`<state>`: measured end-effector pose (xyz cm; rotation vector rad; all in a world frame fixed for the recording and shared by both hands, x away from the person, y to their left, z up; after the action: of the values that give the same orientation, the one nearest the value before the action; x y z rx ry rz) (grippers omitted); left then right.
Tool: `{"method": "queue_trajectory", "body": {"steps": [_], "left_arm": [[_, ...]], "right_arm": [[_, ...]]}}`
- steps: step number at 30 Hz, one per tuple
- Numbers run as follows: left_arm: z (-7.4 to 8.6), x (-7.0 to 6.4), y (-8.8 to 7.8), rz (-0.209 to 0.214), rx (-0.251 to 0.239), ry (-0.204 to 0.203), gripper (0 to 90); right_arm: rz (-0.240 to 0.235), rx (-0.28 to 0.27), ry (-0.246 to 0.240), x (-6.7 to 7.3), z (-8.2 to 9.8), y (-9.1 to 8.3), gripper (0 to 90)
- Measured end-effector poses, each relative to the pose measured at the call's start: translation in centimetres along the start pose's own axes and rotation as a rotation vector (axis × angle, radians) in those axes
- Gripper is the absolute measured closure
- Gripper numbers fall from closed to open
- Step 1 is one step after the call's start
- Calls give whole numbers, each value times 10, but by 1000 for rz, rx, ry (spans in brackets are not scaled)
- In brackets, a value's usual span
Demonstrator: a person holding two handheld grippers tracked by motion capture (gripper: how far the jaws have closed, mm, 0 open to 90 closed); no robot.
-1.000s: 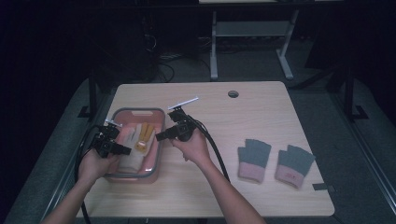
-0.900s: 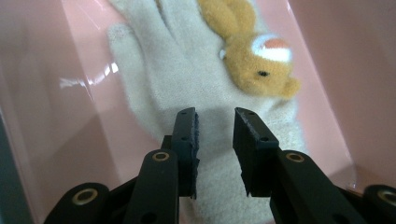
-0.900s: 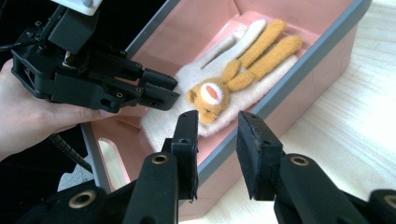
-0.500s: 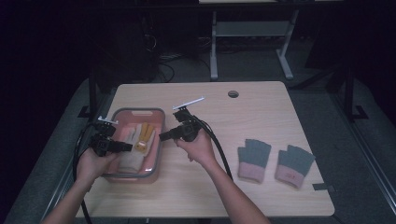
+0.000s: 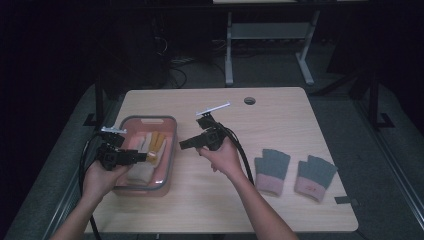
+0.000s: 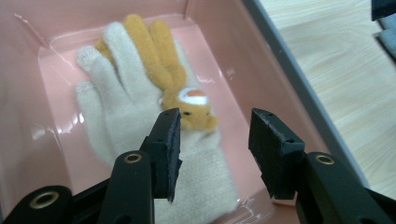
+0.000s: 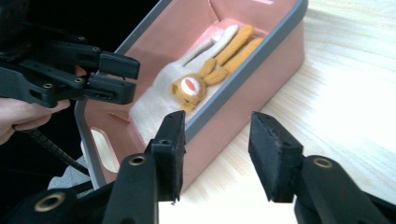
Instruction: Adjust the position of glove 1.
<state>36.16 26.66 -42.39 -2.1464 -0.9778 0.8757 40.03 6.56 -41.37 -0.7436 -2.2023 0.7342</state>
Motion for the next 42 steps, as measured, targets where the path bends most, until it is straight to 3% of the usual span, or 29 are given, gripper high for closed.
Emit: {"method": "queue_trajectory", "body": {"steps": [10,17,42], "left_arm": [[-5,-16,1,19,-19,29,507],[-14,-30,2,18,-65,58,502],[-30,-87,27,103,-74,137,441]], "right_arm": [[33,1,-5,-13,5,-12,506],[46,-4,-5,-24,9,-21,494],[105,-27,24,-58,29,-67,462]]}}
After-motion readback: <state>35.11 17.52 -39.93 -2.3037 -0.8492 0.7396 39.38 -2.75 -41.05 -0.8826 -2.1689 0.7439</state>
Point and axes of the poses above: each handheld gripper's, and its own axes: y roughly forward along the jaws, z roughly out of its underside, x roughly to its left, the point moved 8 cm from there along y, roughly forward along the jaws, and after that the axes turned 8 degrees about z, right-handed, at the moved point
